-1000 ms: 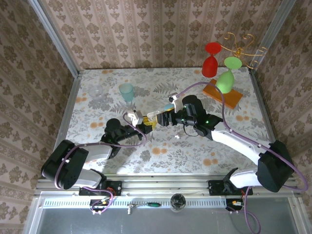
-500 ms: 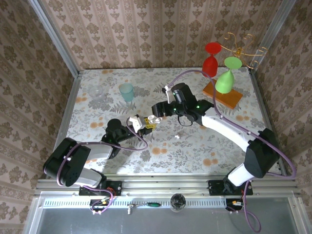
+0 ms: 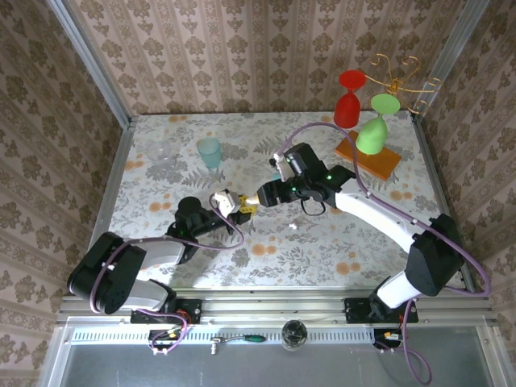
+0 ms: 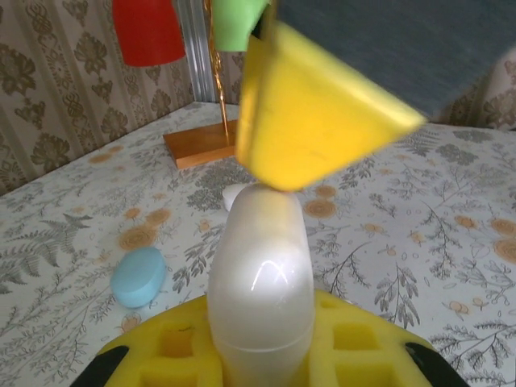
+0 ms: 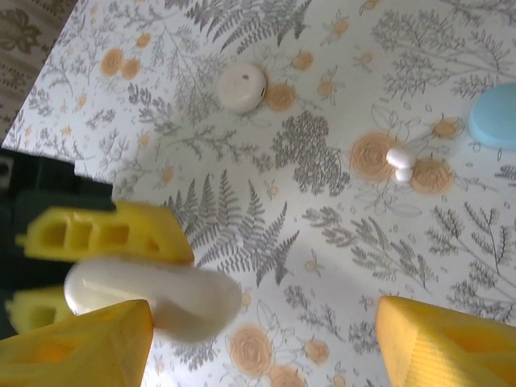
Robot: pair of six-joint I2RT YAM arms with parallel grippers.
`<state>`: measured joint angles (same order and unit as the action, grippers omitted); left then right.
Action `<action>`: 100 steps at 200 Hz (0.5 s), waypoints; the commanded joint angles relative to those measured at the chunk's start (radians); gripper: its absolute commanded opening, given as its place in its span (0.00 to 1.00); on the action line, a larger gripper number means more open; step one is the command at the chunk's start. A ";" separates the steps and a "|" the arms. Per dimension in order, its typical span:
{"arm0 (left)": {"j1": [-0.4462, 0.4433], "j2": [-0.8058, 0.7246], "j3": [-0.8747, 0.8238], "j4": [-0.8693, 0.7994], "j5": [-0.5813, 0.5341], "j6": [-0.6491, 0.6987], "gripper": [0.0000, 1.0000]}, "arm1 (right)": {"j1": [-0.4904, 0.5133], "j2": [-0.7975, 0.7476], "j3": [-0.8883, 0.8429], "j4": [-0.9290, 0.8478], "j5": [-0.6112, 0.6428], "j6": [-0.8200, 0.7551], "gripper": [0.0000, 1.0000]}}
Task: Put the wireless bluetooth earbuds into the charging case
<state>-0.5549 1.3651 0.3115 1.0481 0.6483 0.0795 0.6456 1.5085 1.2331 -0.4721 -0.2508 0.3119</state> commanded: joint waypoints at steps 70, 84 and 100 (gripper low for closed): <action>-0.003 -0.094 0.027 -0.010 0.327 -0.191 0.00 | 0.012 -0.269 -0.180 0.019 -0.298 -0.653 0.72; -0.008 -0.101 0.034 -0.010 0.347 -0.210 0.00 | 0.018 -0.267 -0.171 0.013 -0.322 -0.690 0.70; -0.014 -0.104 0.044 -0.010 0.369 -0.227 0.00 | 0.023 -0.252 -0.157 0.010 -0.338 -0.701 0.67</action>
<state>-0.5571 1.2850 0.3183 1.0245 0.9249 -0.0826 0.6594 1.2484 1.0710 -0.4522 -0.5087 -0.2489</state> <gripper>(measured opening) 0.190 0.692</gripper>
